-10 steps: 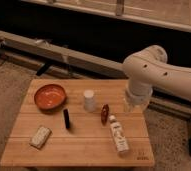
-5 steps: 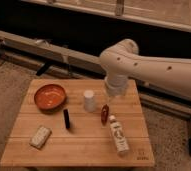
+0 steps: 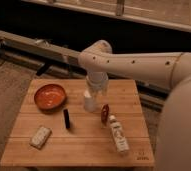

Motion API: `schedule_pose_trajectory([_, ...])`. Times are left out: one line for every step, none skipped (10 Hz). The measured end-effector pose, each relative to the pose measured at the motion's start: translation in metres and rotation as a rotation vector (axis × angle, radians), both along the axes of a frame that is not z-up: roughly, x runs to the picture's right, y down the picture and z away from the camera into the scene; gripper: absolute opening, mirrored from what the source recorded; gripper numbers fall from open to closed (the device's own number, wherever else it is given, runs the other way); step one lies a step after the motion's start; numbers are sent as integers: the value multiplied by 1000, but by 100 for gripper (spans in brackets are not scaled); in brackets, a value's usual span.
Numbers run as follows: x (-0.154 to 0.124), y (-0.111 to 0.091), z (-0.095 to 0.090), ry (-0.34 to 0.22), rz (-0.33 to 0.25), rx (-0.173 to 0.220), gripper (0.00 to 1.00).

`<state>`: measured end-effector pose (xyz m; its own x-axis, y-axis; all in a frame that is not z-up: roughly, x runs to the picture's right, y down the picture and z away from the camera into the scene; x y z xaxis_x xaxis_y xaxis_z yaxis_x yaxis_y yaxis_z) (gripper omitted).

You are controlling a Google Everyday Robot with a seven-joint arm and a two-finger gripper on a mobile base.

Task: Place the ceramic cup over the eraser

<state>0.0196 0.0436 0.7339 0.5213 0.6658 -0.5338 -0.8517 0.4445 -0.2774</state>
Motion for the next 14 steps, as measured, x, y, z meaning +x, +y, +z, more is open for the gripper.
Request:
schedule_pose_trajectory([0,-1,7,-5,-7,-3,65])
schedule_pose_trajectory([2,-5,17,-8,-12,-5,74])
schedule_pose_trajectory([4,-8,28,-8,-20,-11,80])
schedule_pose_trajectory([3,-9,32,-13,-24,-14,80])
schedule_pose_trajectory([0,-10,37,-21,-29,-18,80])
schedule_pose_trajectory([-4,-11,42,-34,-33,-24,80])
schedule_pose_trajectory([-7,-10,45,-41,-36,-30,80])
schedule_pose_trajectory([-12,-8,51,-52,-39,-37,80])
schedule_pose_trajectory([-18,-6,59,-64,-42,-43,80])
schedule_pose_trajectory([-23,-3,70,-77,-43,-46,80])
schedule_pose_trajectory([-28,-1,81,-89,-41,-46,80])
schedule_pose_trajectory([-31,-2,88,-99,-39,-44,80])
schedule_pose_trajectory([-33,-1,96,-112,-35,-45,80])
schedule_pose_trajectory([-35,0,103,-121,-32,-49,80])
